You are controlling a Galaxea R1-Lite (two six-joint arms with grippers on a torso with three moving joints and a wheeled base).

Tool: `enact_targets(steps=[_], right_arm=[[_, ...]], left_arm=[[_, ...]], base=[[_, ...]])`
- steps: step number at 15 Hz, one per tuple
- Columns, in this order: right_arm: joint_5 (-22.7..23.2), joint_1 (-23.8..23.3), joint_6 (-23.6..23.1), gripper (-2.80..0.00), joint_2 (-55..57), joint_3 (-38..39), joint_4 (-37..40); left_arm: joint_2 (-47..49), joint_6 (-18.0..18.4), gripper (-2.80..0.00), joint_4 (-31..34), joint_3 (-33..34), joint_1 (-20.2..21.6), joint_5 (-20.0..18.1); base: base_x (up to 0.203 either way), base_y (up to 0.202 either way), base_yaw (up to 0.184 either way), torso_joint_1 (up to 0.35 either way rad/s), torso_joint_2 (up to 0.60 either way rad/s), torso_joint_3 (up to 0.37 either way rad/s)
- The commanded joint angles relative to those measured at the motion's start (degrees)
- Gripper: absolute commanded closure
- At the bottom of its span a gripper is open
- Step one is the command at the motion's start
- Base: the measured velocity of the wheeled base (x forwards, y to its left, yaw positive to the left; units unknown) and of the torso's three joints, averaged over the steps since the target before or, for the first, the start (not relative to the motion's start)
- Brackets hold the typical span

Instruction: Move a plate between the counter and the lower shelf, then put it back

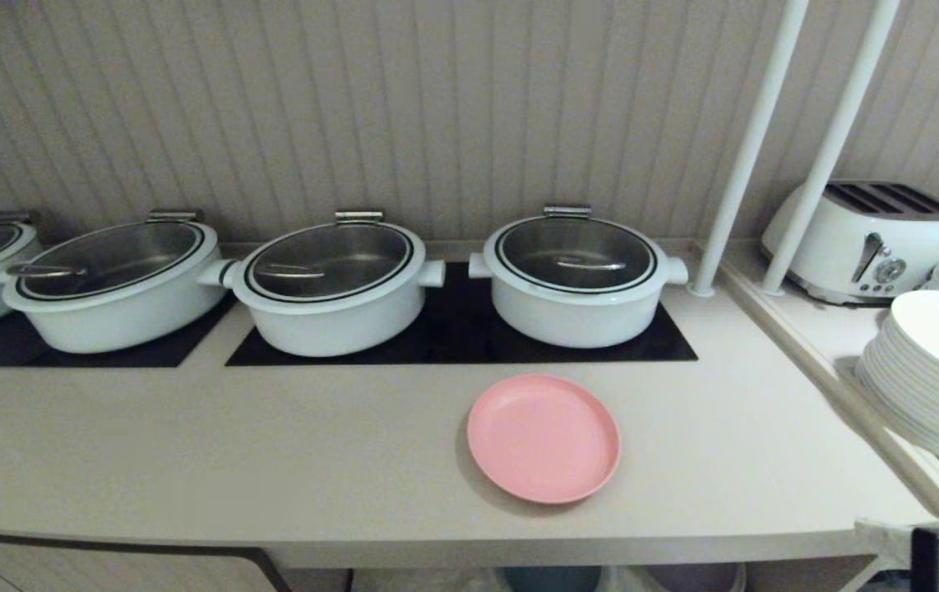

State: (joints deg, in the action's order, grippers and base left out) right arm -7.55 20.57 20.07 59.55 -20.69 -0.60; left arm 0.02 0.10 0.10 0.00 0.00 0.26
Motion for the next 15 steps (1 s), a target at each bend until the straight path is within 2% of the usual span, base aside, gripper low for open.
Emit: enact_targets(steps=[1, 4, 7, 10, 15], right_arm=[[-0.1, -0.44, -0.05, 0.0, -1.84, 1.03, -0.18], [0.08, -4.04, -5.31, 0.0, -3.01, 2.89, -0.84], [1.02, -7.38, -9.48, 0.0, -3.22, 4.06, -5.52], [4.68, -12.27, -13.77, 0.0, -5.69, 7.29, -7.27], [5.96, -14.72, -16.61, 0.0, -12.91, 15.53, -11.69]], left_arm=[[-0.02, -0.01, 0.0, -0.01, 0.0, 0.0, 0.01], [-0.02, -0.01, 0.0, -0.01, 0.0, 0.0, 0.01], [-0.02, -0.01, 0.0, -0.01, 0.0, 0.0, 0.01], [-0.02, -0.01, 0.0, -0.01, 0.0, 0.0, 0.01], [-0.02, -0.01, 0.0, -0.01, 0.0, 0.0, 0.01]], base=[[0.0, 0.0, 0.0, 0.0, 0.0, 0.0], [0.0, 0.0, 0.0, 0.0, 0.0, 0.0], [0.0, 0.0, 0.0, 0.0, 0.0, 0.0], [0.0, 0.0, 0.0, 0.0, 0.0, 0.0], [0.0, 0.0, 0.0, 0.0, 0.0, 0.0]])
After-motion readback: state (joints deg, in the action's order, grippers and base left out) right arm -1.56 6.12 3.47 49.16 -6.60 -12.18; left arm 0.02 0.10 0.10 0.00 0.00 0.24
